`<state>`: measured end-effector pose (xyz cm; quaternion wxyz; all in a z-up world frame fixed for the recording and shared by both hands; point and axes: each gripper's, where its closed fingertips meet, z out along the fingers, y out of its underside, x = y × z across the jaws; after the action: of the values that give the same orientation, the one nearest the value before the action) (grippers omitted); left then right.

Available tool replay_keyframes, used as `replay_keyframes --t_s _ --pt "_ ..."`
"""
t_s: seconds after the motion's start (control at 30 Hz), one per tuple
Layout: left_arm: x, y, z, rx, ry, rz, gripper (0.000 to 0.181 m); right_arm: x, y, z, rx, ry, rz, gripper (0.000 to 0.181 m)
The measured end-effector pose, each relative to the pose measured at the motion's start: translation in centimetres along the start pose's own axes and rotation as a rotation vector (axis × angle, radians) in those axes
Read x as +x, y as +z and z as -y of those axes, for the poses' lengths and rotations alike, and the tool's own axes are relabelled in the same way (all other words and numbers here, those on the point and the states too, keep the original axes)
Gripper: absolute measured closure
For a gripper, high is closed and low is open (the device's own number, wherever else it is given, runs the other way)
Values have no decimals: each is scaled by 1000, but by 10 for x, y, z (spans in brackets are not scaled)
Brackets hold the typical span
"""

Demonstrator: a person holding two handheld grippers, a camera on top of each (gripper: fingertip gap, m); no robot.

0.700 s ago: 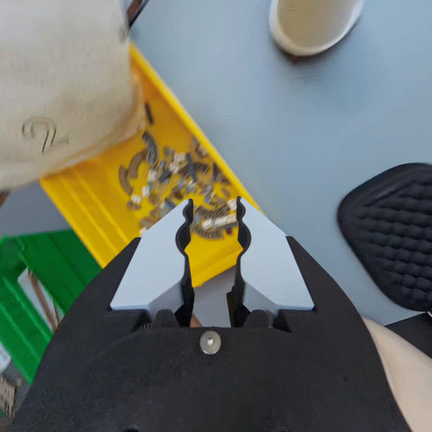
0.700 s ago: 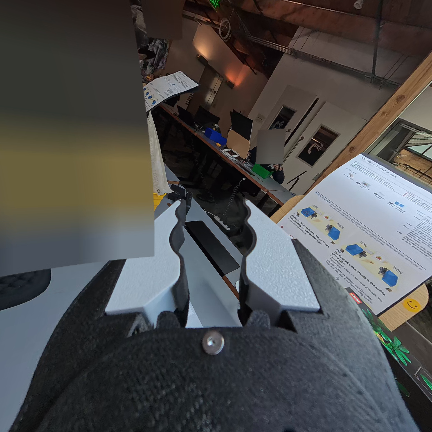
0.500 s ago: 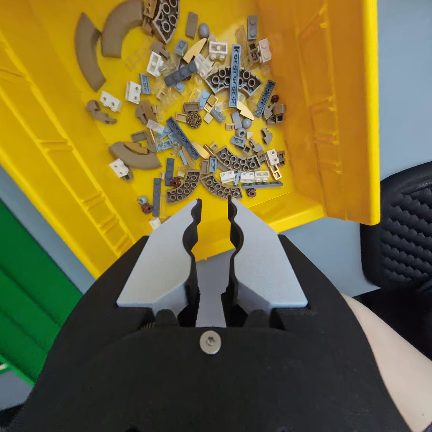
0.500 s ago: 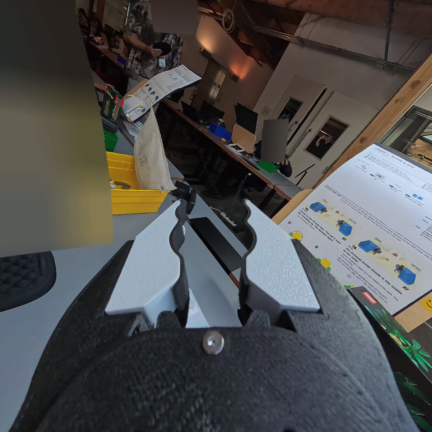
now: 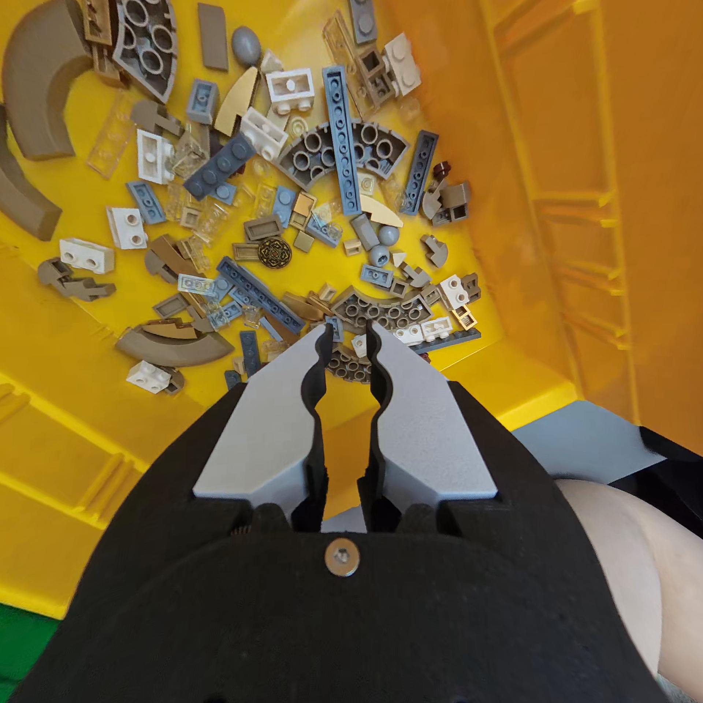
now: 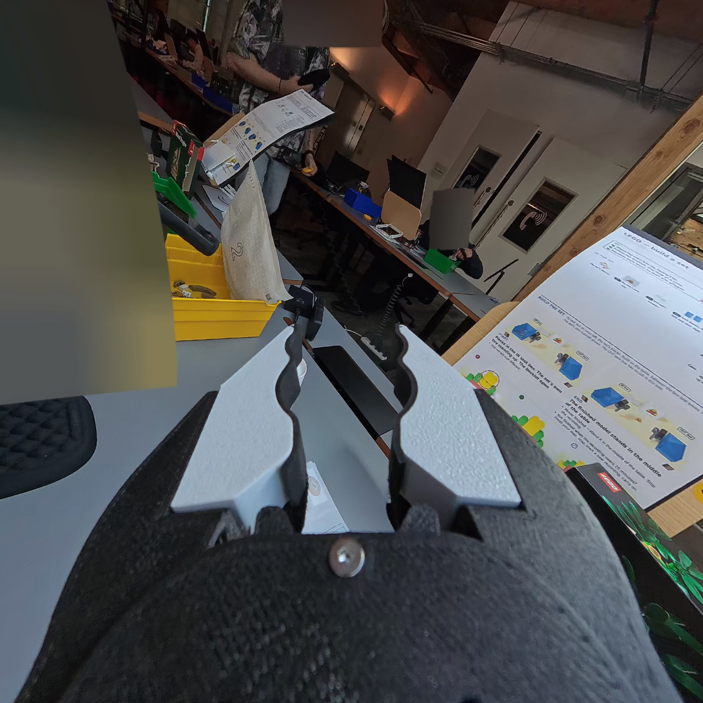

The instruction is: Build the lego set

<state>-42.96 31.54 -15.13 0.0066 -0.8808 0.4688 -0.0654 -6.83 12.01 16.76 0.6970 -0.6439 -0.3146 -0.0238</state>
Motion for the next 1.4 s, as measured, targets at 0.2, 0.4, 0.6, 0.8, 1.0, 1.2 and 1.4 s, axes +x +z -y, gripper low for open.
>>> replay_keyframes --t_s 0.2,0.4,0.6,0.8,1.0,1.2,1.4 --pt "-5 6 -2 -39 -39 8 168 4 -5 1 0 -7 -9 135" --pt "-5 7 -4 -37 -53 -2 169 3 -9 3 8 -14 -9 135" --pt "-5 7 -10 -45 -57 -21 178 1 -9 2 -1 -27 -5 135" --pt "-6 2 -15 -40 -56 -21 179 -4 -5 -1 -18 -38 12 135" --pt "11 -35 23 235 33 -56 179 -17 8 -3 -12 -20 69 134" --pt "107 -128 82 728 306 -392 179 -74 47 -9 61 53 324 132" --pt "228 -198 114 880 403 -1082 180 -135 88 -32 87 -41 445 121"
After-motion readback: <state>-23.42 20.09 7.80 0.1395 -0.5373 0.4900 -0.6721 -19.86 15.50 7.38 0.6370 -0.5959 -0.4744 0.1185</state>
